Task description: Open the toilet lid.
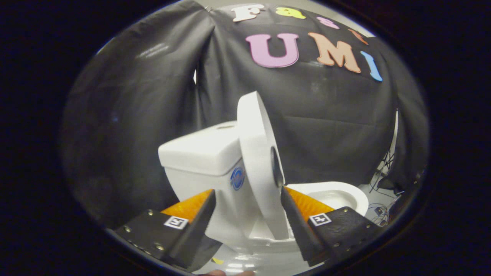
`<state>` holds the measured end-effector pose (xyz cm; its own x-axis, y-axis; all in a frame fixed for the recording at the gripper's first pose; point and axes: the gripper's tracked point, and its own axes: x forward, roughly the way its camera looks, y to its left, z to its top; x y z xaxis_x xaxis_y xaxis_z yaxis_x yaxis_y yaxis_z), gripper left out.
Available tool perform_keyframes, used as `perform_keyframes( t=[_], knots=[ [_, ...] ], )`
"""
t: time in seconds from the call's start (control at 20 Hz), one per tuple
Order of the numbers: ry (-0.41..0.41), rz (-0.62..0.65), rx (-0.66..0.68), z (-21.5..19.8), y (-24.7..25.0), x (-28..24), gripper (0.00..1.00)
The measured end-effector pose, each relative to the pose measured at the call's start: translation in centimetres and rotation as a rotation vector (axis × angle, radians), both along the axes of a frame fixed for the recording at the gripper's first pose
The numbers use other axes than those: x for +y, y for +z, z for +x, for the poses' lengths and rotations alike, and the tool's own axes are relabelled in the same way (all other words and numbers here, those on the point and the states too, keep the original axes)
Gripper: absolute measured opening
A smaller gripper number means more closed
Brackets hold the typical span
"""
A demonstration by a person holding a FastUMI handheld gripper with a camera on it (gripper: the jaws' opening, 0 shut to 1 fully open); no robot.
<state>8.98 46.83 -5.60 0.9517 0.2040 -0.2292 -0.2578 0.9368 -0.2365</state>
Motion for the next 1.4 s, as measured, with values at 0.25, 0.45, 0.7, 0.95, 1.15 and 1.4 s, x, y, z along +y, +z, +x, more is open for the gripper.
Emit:
perform_keyframes(
  t=[0.25,0.45,0.7,0.95,1.15,1.4],
  knots=[
    [0.018,0.033,0.025,-1.3,0.1,-0.7,0.98],
    [0.044,0.01,0.034,-2.3,0.5,-1.7,0.99],
    [-0.012,-0.008,0.06,-2.6,0.4,-6.9,0.99],
    [-0.088,0.056,0.033,-2.1,2.4,-13.8,0.99],
    [-0.166,0.094,0.011,-1.2,3.7,-20.1,0.99],
    [-0.243,0.141,0.022,-0.7,3.7,-26.8,0.99]
  ],
)
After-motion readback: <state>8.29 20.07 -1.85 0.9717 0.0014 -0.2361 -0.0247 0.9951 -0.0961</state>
